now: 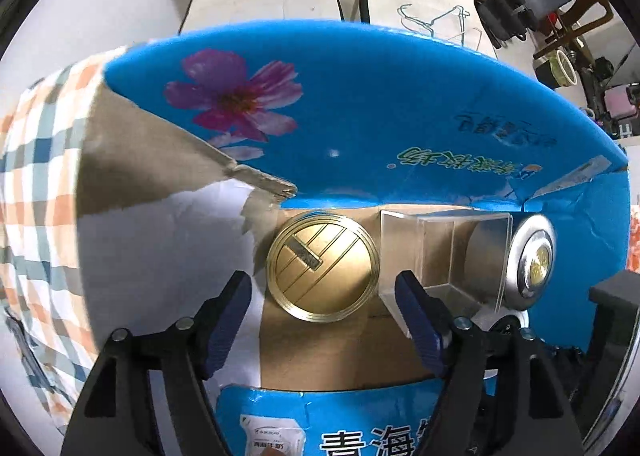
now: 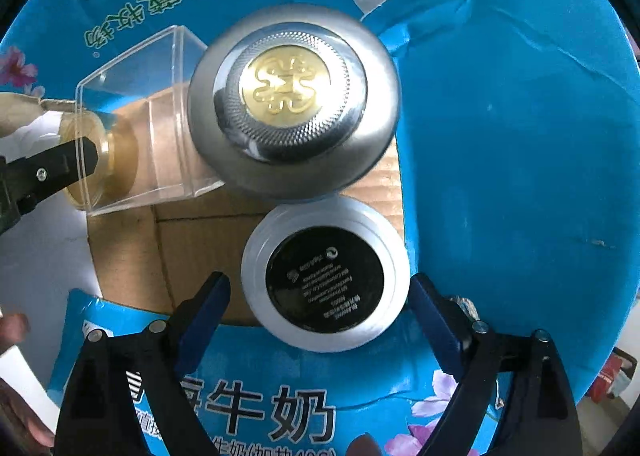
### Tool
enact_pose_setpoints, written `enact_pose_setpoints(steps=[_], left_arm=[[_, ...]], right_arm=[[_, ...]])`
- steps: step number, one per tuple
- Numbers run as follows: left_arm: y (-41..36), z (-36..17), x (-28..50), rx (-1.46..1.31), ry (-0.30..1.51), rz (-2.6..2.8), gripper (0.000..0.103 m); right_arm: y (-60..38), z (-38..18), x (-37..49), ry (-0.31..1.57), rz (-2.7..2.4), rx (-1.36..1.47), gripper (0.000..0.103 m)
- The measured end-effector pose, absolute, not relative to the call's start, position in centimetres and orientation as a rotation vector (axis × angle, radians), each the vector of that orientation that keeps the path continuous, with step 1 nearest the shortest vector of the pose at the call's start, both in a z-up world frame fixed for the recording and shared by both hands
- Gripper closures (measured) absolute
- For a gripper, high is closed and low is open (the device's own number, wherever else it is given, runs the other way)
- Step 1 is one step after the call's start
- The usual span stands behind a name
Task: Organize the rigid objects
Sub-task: 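Open both tools beside the clear box and withdraw them, then grasp the white cream jar with the left tool while the right tool grasps the grey charger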
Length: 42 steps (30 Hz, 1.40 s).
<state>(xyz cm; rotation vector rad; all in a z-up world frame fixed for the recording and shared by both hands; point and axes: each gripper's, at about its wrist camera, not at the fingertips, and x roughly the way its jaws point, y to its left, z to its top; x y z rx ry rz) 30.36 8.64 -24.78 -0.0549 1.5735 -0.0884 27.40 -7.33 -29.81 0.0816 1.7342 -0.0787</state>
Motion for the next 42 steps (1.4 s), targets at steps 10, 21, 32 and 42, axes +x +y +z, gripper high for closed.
enact_pose_setpoints(steps=[10, 21, 32, 42], left_arm=[[10.2, -22.5, 27.3, -0.051, 1.520, -0.053, 0.004], [10.0, -18.1, 21.5, -0.050, 1.439, -0.045, 0.004], [8.9, -10.3, 16.4, -0.059, 1.290, -0.042, 0.004], [1.8, -6.0, 13.2, -0.007, 1.212, -0.121, 0.004]], right_arm=[[-7.8, -25.4, 24.4, 1.666, -0.038, 0.032, 0.011], [-6.7, -15.5, 19.9, 1.507, 0.022, -0.002, 0.011], [-7.8, -9.9, 16.7, 1.369, 0.097, 0.040, 0.011], [-16.9, -7.1, 11.8, 1.310, 0.021, 0.140, 0.011]])
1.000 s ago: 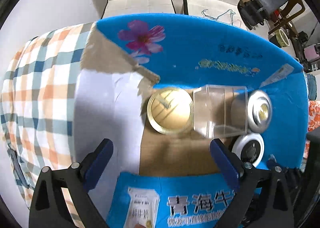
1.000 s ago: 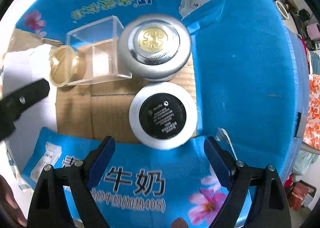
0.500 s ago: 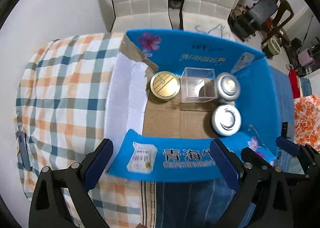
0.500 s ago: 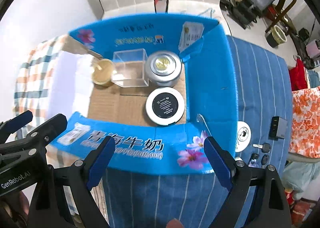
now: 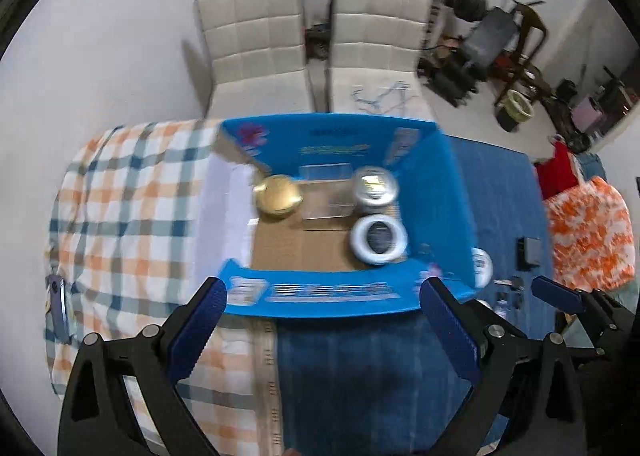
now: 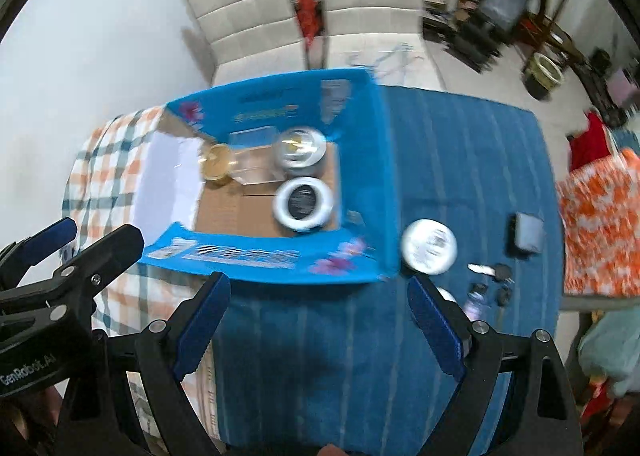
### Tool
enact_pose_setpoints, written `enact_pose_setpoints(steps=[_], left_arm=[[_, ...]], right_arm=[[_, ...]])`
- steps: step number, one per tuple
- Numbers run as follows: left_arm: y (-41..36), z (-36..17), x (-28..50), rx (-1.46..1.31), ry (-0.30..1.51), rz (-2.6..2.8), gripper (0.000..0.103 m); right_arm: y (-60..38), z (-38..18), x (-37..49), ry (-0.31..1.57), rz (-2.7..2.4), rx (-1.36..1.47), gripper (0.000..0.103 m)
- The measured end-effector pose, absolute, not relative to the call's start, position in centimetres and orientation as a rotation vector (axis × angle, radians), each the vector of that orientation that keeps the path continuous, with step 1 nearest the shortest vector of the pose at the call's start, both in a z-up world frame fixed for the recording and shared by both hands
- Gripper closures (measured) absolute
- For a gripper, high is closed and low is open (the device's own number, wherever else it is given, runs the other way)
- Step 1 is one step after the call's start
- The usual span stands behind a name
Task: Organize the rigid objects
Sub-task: 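Grasp the white cream jar with the left tool while the right tool grasps the grey charger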
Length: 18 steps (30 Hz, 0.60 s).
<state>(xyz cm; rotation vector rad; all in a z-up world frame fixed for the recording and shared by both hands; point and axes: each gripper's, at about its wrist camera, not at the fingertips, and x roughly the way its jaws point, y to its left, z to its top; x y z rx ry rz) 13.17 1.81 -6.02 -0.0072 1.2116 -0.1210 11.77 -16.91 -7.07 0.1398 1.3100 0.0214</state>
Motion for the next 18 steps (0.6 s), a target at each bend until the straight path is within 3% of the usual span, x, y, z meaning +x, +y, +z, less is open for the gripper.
enact_pose_setpoints(steps=[7, 12, 18], left_arm=[[-11.8, -6.9, 12.1, 0.051, 1.164, -0.316, 0.004], [-19.2, -12.0, 11.9, 0.023, 1.221, -0.301, 0.004], [-22.0, -18.6, 11.9, -0.154, 1.337, -0.127, 0.004]], right_arm=[[-31.1, -9.1, 7.0, 1.322, -0.246, 0.251, 0.011], [-39.9, -12.9, 4.2, 1.345, -0.397, 0.346, 0.011], [-45.1, -17.5, 3.9, 1.359, -0.441, 0.385, 0.011]])
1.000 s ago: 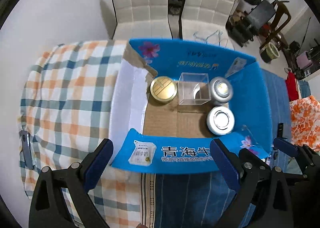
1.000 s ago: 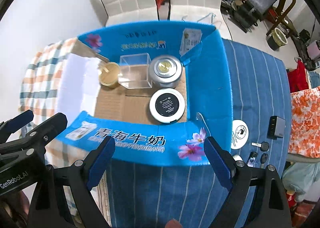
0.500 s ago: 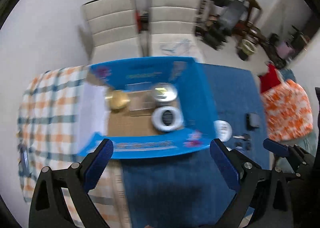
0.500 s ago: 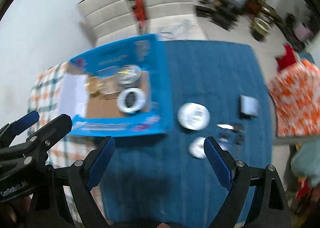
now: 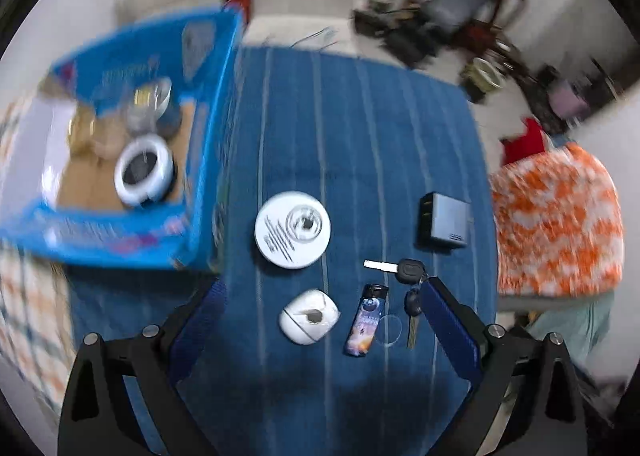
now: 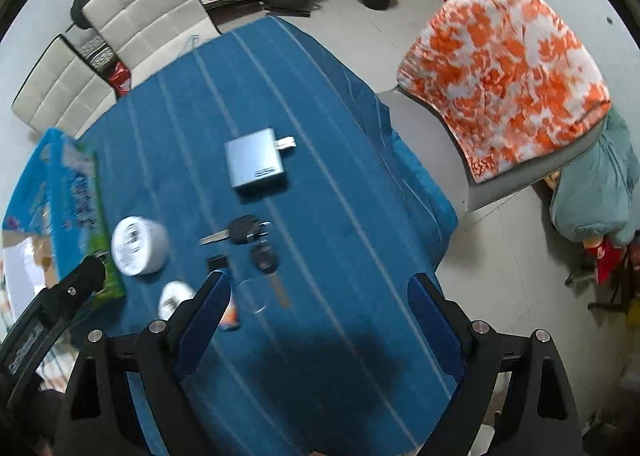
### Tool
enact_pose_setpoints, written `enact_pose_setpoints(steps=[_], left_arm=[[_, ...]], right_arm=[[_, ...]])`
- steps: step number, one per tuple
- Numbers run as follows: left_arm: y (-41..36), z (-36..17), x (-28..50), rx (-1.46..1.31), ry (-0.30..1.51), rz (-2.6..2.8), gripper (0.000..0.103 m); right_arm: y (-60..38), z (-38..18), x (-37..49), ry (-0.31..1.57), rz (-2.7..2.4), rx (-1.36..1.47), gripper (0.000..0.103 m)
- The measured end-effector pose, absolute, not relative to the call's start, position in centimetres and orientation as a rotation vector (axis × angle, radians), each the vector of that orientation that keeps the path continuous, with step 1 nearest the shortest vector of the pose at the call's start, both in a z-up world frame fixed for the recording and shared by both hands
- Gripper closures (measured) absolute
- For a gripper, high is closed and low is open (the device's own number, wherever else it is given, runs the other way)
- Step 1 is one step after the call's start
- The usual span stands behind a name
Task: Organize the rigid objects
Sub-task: 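Grasp the white cream jar with the left tool while the right tool grasps the grey charger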
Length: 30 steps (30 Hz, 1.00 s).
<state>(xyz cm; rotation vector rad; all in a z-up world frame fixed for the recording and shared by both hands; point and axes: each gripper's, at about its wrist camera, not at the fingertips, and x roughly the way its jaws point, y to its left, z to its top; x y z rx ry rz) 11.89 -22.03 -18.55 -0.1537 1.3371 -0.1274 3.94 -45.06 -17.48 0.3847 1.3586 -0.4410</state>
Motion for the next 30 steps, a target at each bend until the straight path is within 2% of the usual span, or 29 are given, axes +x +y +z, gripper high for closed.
enact_pose_setpoints(steps=[10, 15, 16, 17, 19, 20, 21, 22, 24, 26, 30], left_arm=[[-23.8, -27.1, 14.0, -0.194, 1.478, 0.081, 0.004], [-23.5, -28.8, 15.2, -0.195, 1.483, 0.142, 0.004], [-23.5, -29.0, 15.4, -0.202, 1.471, 0.142, 0.010], [-23.7, -29.1, 15.7, -0.203, 1.464, 0.139, 0.024], [-24.0, -29.5, 16.2, -0.166, 1.456, 0.140, 0.032], [-24.2, -29.3, 16.3, -0.160, 1.437, 0.126, 0.039], [-24.6, -29.2, 16.5, -0.143, 1.428, 0.111, 0.041], [-25.1, -29.2, 16.7, -0.131, 1.435, 0.091, 0.041], [-26.0, -29.1, 17.1, -0.115, 1.442, 0.068, 0.041], [-27.3, -29.1, 17.2, -0.052, 1.441, 0.037, 0.041], [-28.6, -29.2, 16.9, -0.005, 1.493, -0.066, 0.041]], right_arm=[[-45.8, -22.2, 9.9, 1.383, -0.280, 0.359, 0.011], [-45.5, -24.3, 13.1, 1.416, -0.253, 0.337, 0.011], [-45.4, -24.6, 13.7, 1.419, -0.261, 0.326, 0.011], [-45.3, -24.9, 14.3, 1.423, -0.255, 0.320, 0.011], [-45.1, -25.8, 15.5, 1.436, -0.249, 0.317, 0.011], [-45.0, -26.4, 16.0, 1.445, -0.245, 0.320, 0.011], [-45.0, -27.0, 16.5, 1.459, -0.235, 0.328, 0.011], [-45.0, -27.8, 16.8, 1.478, -0.231, 0.334, 0.013], [-45.3, -29.1, 17.3, 1.514, -0.219, 0.370, 0.036], [-45.8, -29.3, 17.3, 1.525, -0.215, 0.389, 0.042], [-46.6, -29.1, 16.4, 1.562, -0.217, 0.361, 0.044]])
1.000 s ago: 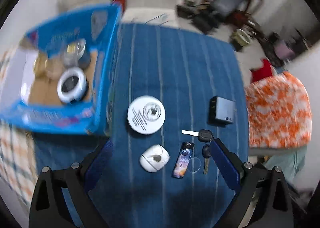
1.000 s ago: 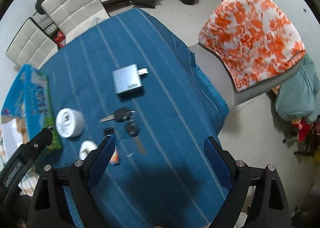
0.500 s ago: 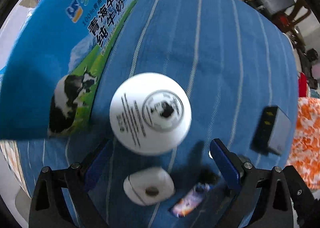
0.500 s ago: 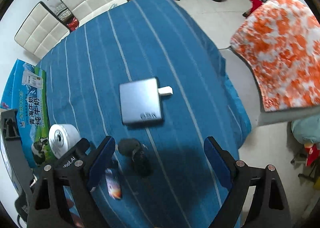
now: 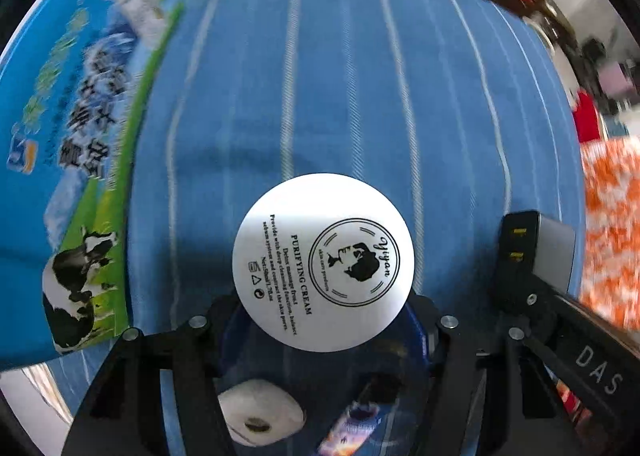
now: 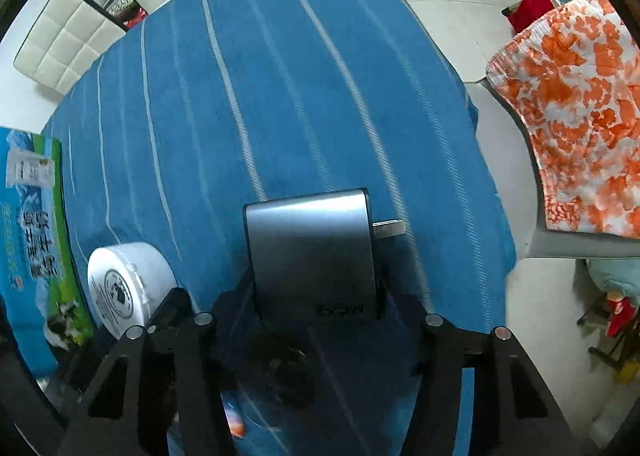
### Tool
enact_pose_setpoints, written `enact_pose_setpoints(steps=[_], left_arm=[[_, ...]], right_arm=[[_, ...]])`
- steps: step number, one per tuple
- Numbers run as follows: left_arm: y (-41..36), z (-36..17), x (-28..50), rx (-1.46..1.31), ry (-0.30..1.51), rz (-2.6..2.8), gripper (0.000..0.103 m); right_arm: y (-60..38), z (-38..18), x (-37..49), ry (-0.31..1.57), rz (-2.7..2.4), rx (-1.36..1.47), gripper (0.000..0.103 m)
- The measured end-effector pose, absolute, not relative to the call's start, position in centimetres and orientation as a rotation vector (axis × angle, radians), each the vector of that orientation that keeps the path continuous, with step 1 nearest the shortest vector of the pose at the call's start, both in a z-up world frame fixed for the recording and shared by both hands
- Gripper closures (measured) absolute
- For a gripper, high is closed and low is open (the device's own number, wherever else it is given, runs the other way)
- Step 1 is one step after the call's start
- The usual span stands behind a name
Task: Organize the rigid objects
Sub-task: 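Grasp the white cream jar with the left tool while the right tool grasps the grey charger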
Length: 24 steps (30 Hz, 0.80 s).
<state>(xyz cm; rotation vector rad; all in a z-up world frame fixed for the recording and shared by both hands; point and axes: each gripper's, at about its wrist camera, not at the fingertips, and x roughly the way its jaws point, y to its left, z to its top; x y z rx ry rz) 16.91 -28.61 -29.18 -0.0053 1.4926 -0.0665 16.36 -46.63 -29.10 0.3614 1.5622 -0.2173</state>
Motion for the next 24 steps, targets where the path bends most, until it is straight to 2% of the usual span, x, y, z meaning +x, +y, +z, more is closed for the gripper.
enact_pose_setpoints(steps=[6, 9, 14, 24], left_arm=[[-28.9, -29.1, 17.8, 0.028, 1.523, -0.110, 0.040], [-29.7, -29.1, 18.6, 0.049, 1.529, -0.105, 0.040], [-31.0, -29.2, 18.4, 0.079, 1.512, -0.115, 0.041], [-29.1, -25.6, 15.4, 0.110, 1.440, -0.149, 0.042]], right_arm=[[-47.3, -29.8, 17.4, 1.561, -0.255, 0.382, 0.039], [-46.0, -29.9, 18.5, 1.572, -0.311, 0.262, 0.046], [-45.5, -29.5, 18.7, 1.572, -0.305, 0.250, 0.047], [-45.0, -27.3, 16.1, 1.524, -0.271, 0.198, 0.047]])
